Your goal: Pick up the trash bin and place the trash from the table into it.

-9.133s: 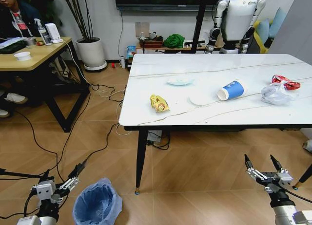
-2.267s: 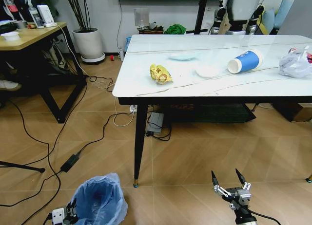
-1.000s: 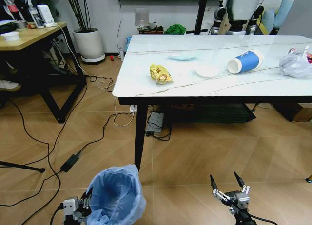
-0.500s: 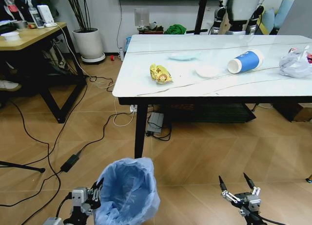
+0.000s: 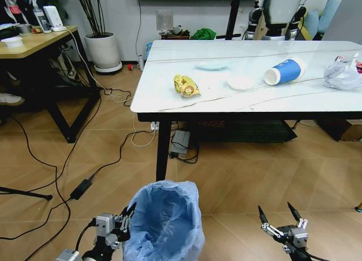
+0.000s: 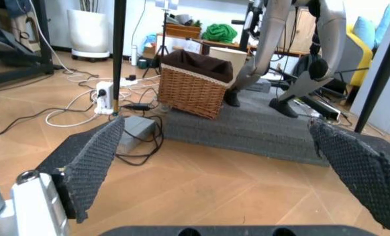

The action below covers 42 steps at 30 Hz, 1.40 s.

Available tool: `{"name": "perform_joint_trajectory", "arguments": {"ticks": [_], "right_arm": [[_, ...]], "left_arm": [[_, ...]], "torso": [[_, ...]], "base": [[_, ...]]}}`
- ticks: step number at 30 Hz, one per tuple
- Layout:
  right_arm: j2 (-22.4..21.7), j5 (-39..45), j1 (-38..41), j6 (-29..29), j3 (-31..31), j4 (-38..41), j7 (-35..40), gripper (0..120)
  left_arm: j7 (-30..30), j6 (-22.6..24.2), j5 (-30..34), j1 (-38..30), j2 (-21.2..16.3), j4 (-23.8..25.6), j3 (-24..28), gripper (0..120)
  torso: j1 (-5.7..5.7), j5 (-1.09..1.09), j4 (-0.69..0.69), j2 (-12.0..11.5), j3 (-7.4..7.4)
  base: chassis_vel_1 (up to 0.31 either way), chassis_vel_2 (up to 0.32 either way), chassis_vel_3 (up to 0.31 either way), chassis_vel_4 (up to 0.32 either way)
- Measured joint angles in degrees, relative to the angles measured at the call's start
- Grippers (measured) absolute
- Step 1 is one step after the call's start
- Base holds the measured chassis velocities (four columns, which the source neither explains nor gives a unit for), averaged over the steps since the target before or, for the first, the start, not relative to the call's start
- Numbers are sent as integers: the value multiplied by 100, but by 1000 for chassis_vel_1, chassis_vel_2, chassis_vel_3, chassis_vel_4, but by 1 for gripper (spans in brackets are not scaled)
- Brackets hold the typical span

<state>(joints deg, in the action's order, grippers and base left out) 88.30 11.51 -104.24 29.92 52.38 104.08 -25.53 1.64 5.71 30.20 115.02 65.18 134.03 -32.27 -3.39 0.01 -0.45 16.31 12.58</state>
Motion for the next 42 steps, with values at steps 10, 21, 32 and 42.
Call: {"name": "perform_joint_trajectory", "arguments": {"ticks": [10, 21, 32, 42], "right_arm": [[62, -61, -57, 12, 88, 52, 7, 100], [309, -229, -91, 38, 88, 111, 25, 100], [371, -264, -47, 37, 38, 88, 27, 100], [367, -270, -43, 34, 32, 78, 29, 100]], "left_arm": [[-166, -534, -348, 23, -141, -8, 239, 0], [-349, -709, -617, 95, -307, -115, 313, 0], [-310, -684, -615, 154, -303, -94, 310, 0], [-196, -673, -607, 194, -249, -94, 333, 0]], "torso": [[0, -1, 0, 0, 0], [0, -1, 0, 0, 0], [-1, -1, 0, 3, 2], [-49, -1, 0, 153, 102]], "base": [[0, 0, 0, 0], [0, 0, 0, 0], [0, 0, 0, 0], [0, 0, 0, 0]]}}
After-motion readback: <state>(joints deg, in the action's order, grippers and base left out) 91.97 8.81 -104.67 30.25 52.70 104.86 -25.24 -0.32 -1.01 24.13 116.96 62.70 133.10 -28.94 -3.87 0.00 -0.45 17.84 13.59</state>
